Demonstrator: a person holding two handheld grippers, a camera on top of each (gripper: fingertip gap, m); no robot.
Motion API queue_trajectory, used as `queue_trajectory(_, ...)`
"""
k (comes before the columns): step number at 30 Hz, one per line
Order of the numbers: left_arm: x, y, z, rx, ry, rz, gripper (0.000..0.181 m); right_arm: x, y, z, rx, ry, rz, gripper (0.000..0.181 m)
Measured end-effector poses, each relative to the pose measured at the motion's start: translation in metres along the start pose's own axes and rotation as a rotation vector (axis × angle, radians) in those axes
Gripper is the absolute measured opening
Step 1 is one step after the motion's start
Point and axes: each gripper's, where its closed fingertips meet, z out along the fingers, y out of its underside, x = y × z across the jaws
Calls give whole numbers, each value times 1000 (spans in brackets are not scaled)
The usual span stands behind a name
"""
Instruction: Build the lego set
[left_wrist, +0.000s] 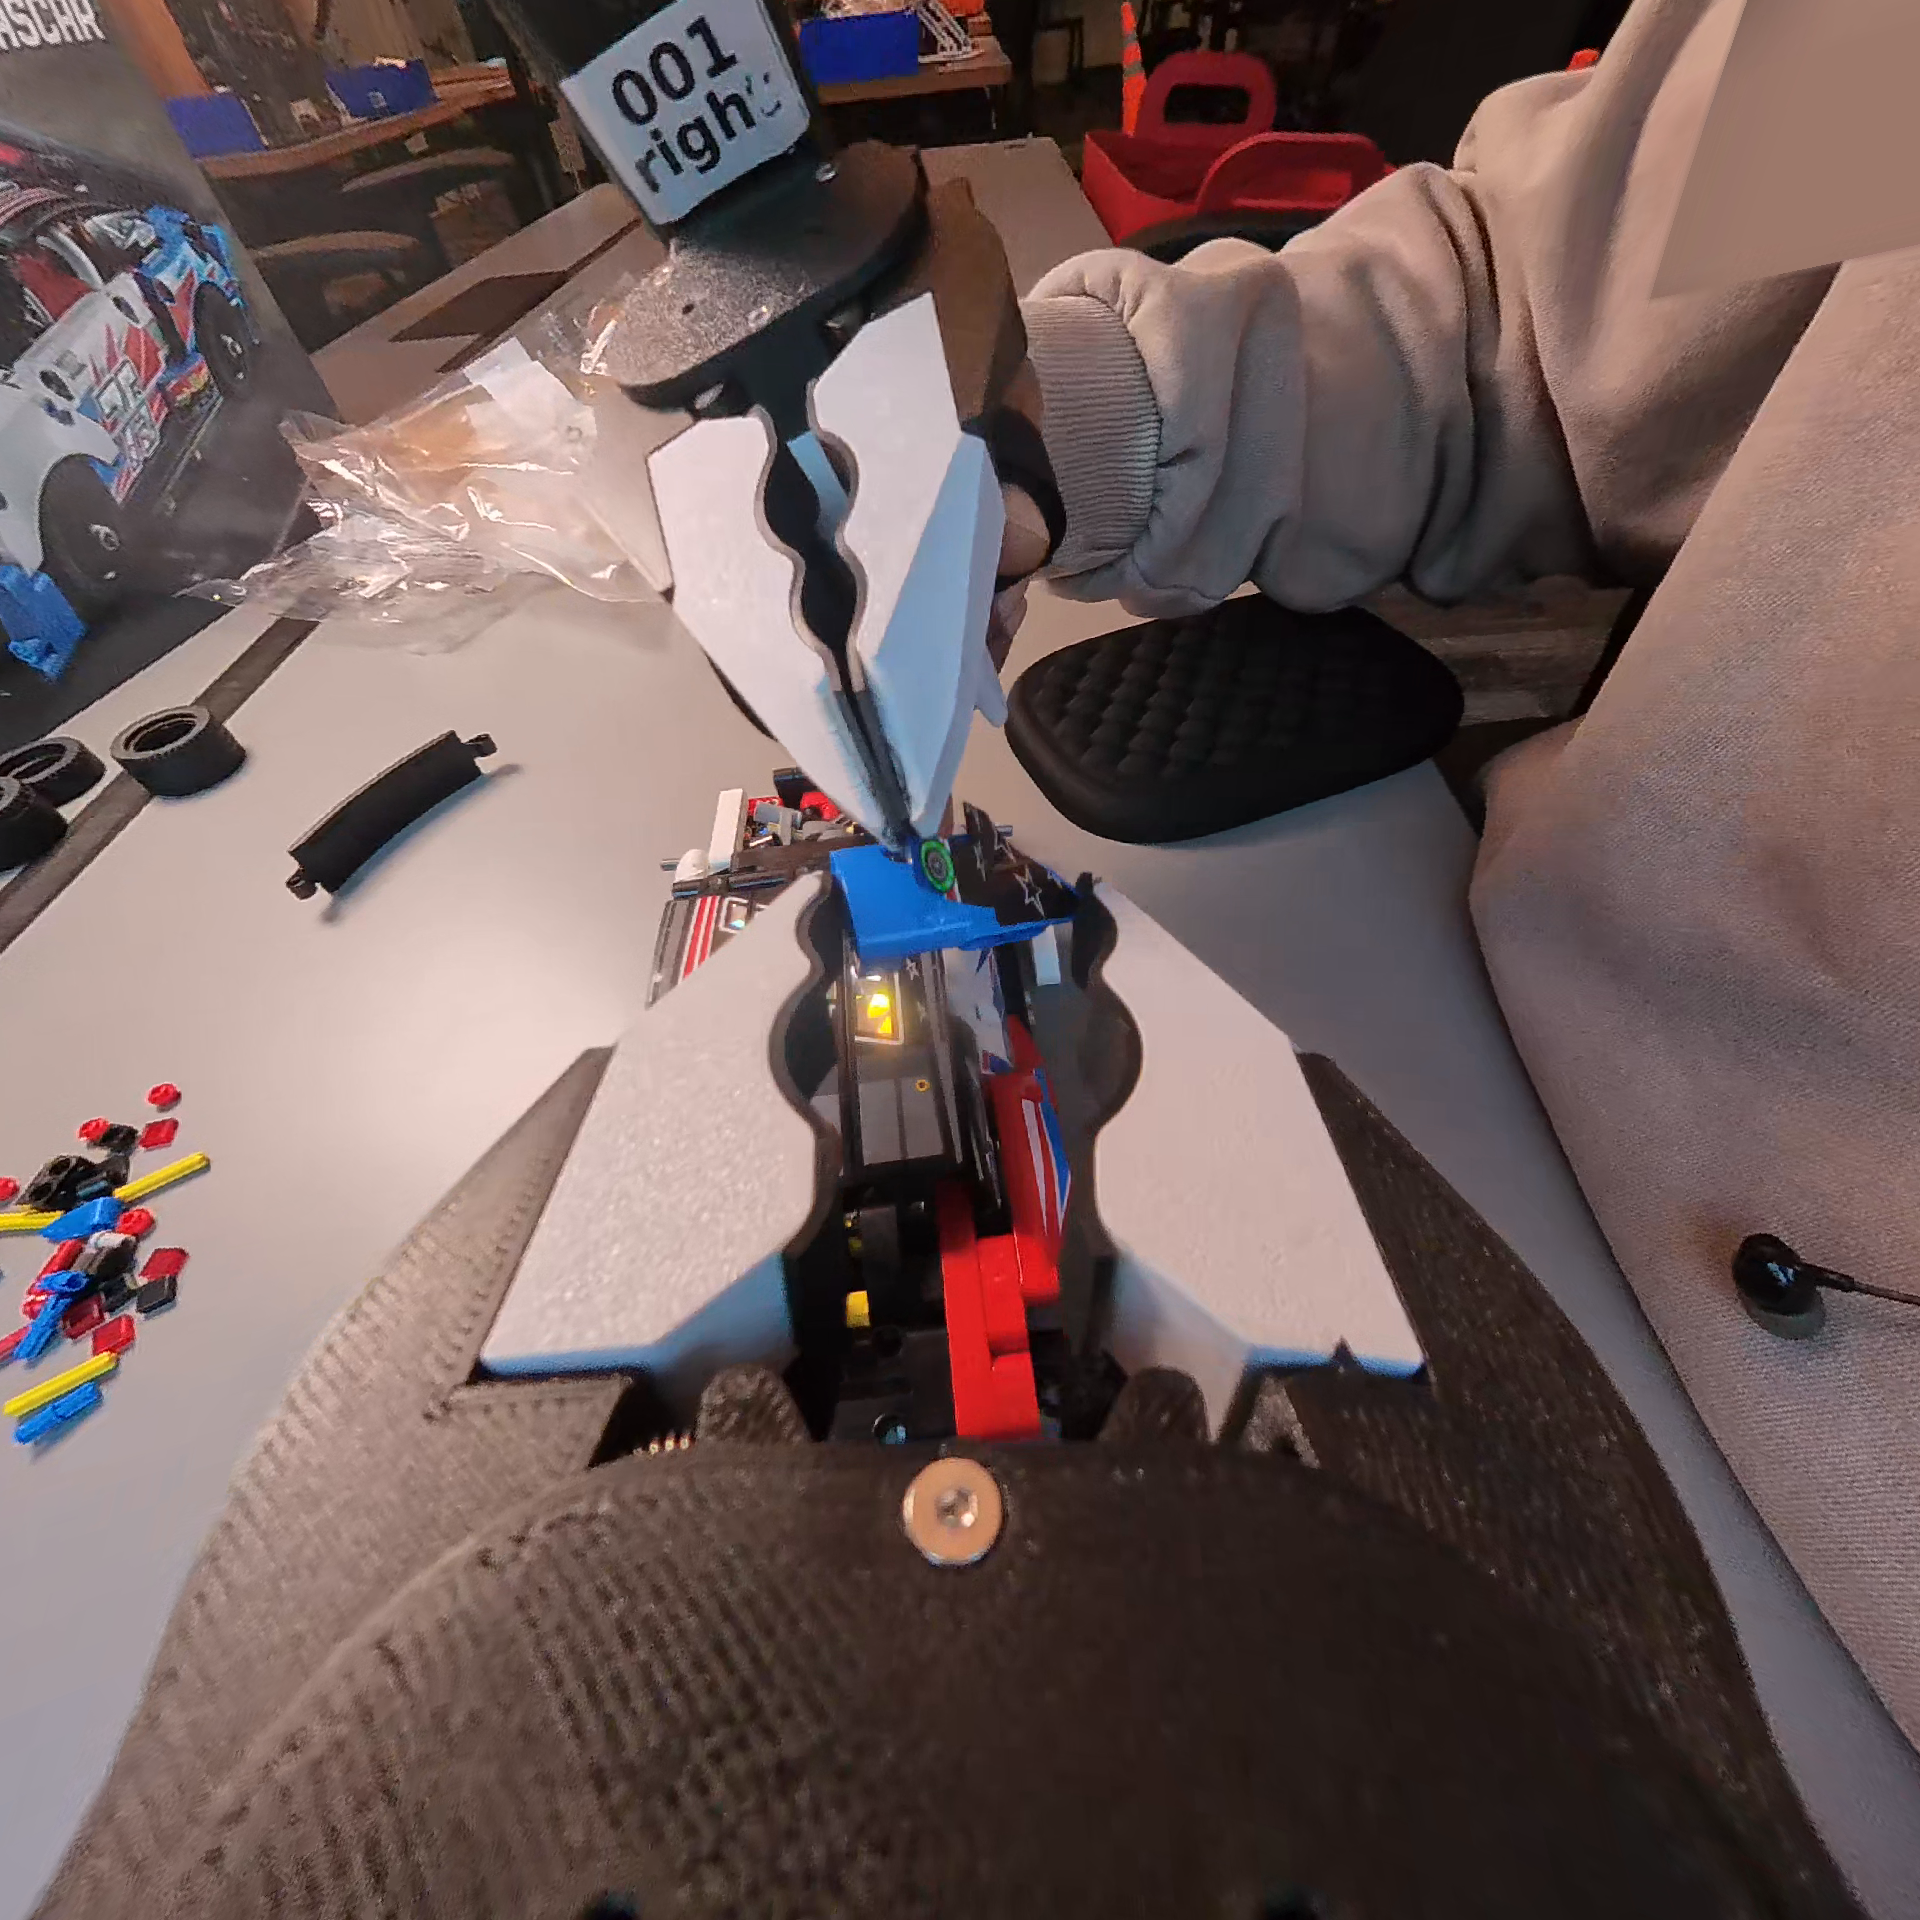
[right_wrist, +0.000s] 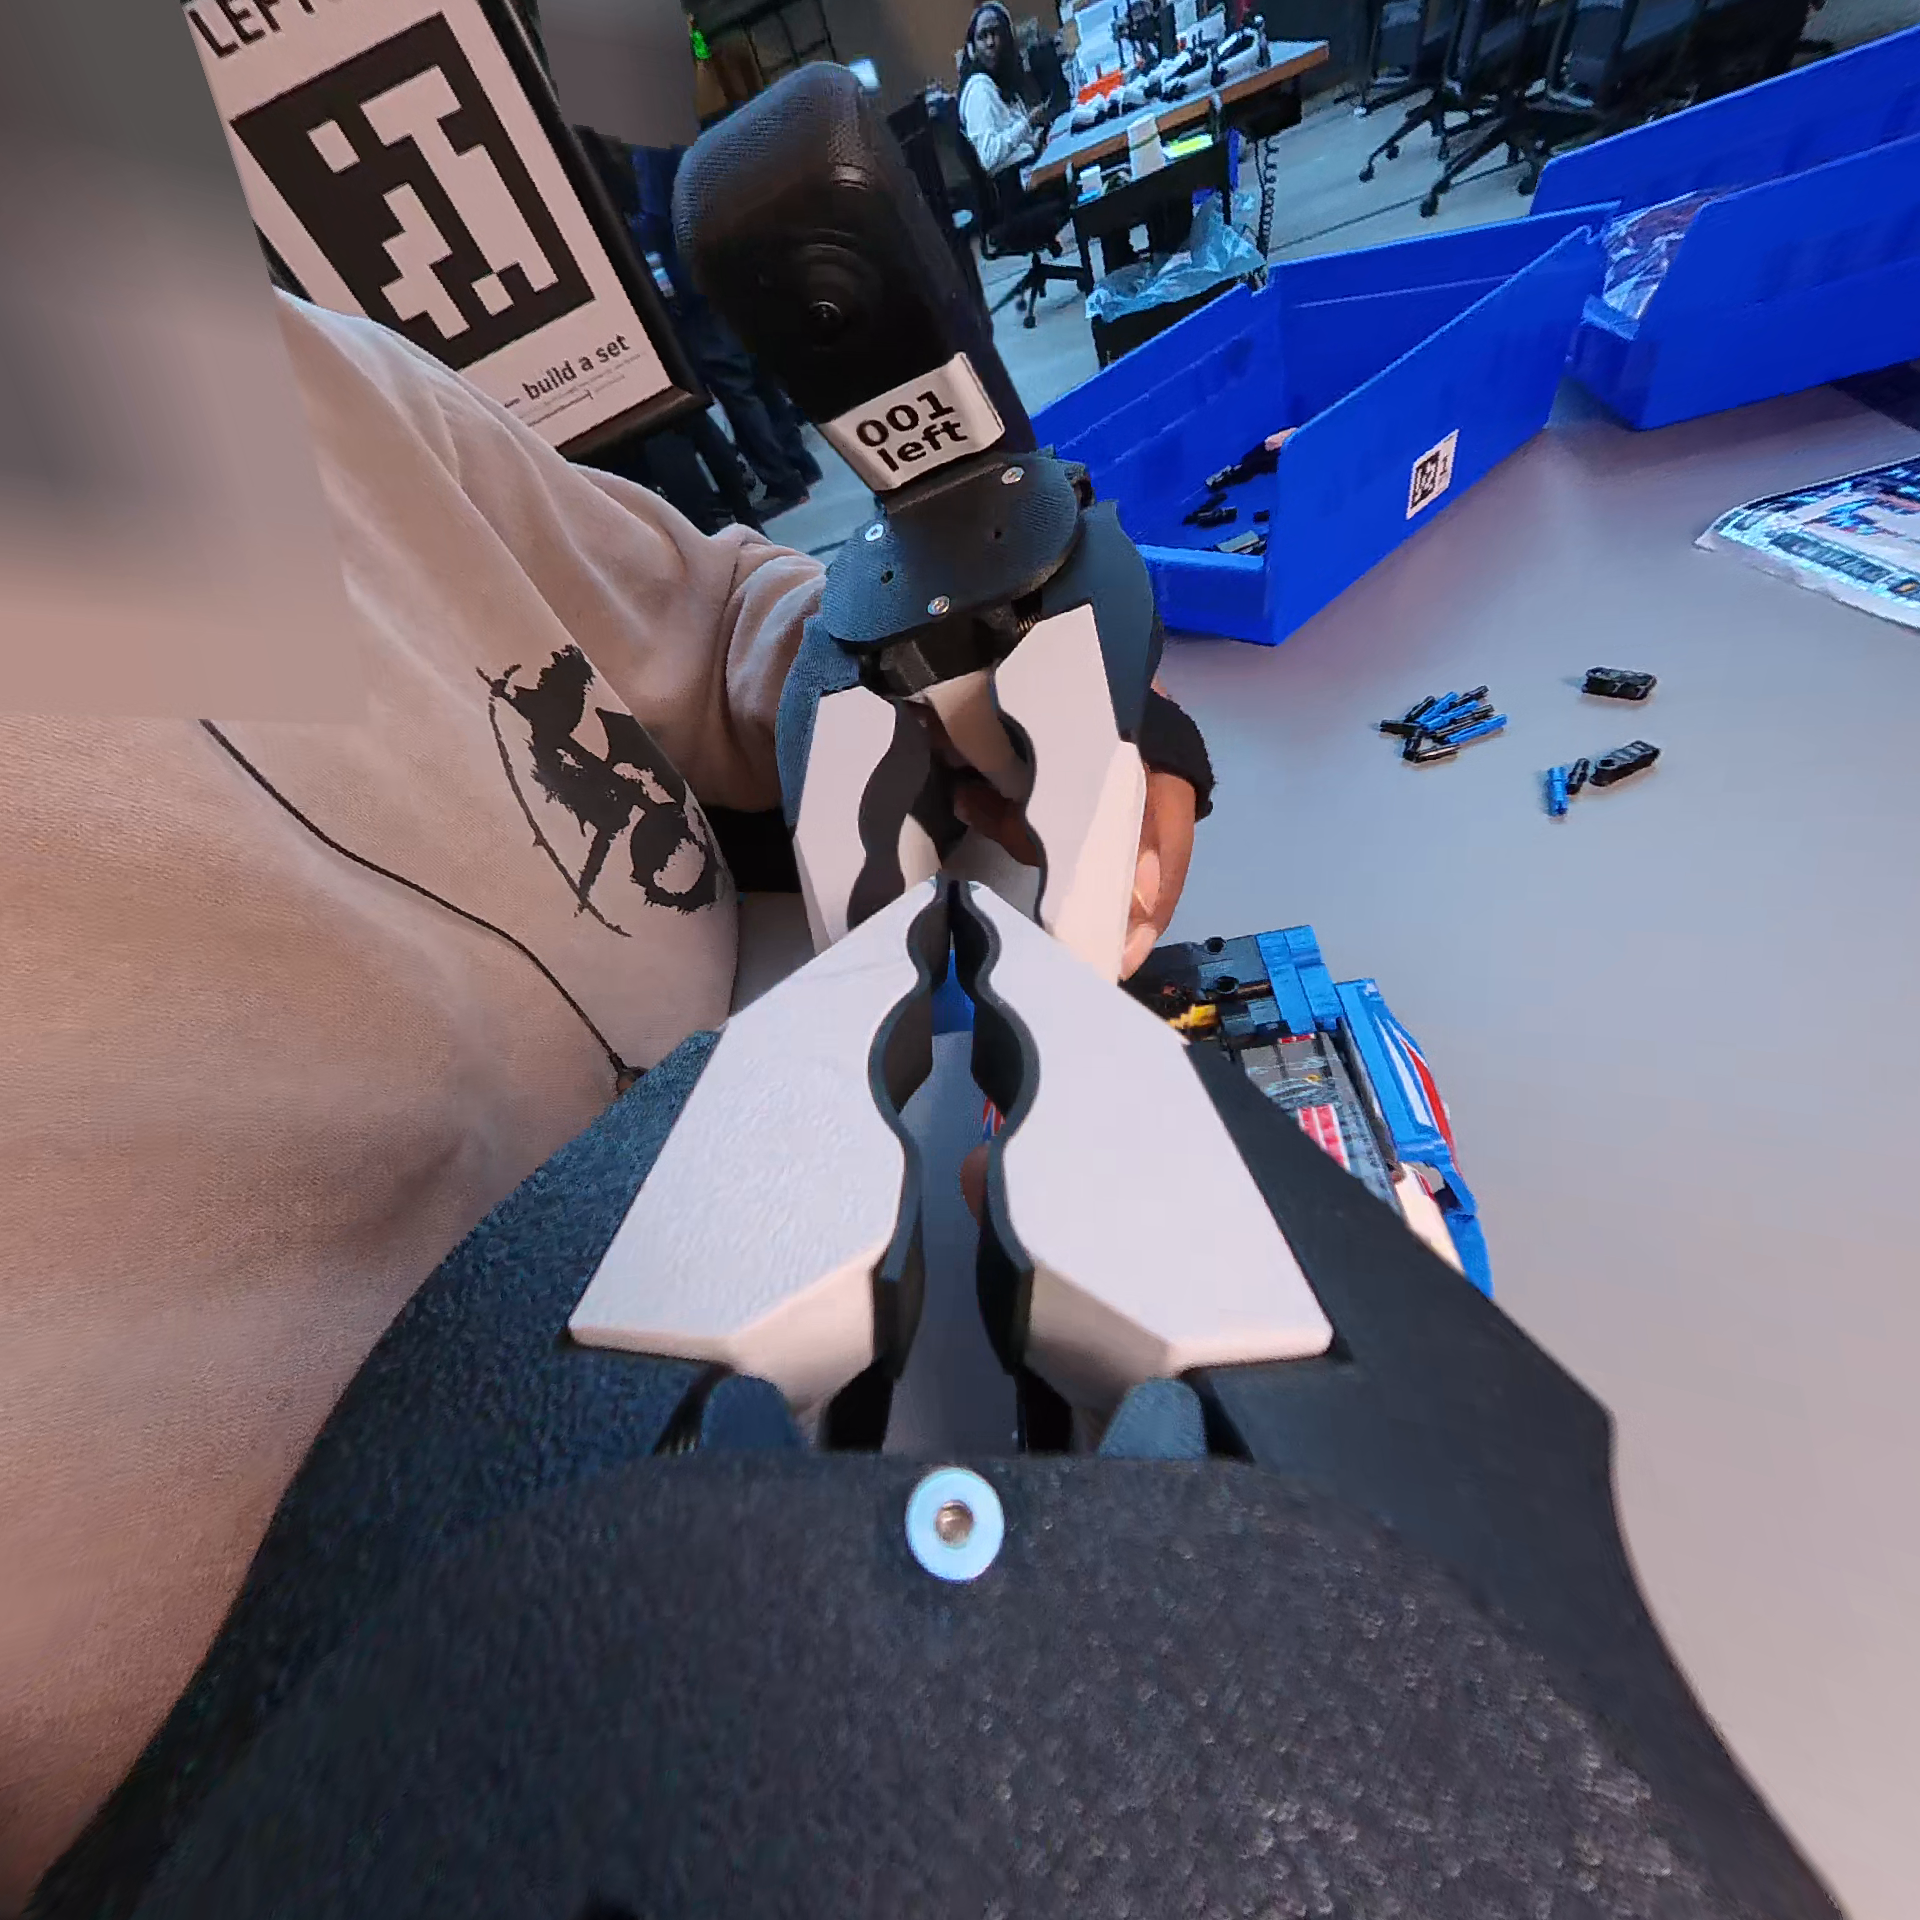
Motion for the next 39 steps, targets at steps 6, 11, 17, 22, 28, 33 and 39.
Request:
queue_trajectory(6, 5, -3, -1, 16, 31, 4, 43, -2, 0, -1, -8, -45, 12, 0)
queue_trajectory(11, 11, -5, -1, 25, 58, 6, 43, -3, 4, -1, -17, -62, 18, 0)
queue_trajectory(17, 15, -6, -1, 27, 83, 3, 43, -5, 7, -1, -33, -73, 8, 0)
queue_trajectory(22, 17, -3, 0, 10, 98, -4, 43, -5, 11, 0, -77, -52, -26, 0)
queue_trajectory(28, 21, -2, 0, 1, 125, -7, 42, -9, 12, 1, -107, -56, -67, 0)
queue_trajectory(33, 25, -2, 0, -5, 139, 2, 43, -11, 14, 2, -123, -60, -88, 0)
queue_trajectory(39, 26, 0, 0, -15, 154, -4, 43, -11, 17, 3, -161, -46, -126, 0)
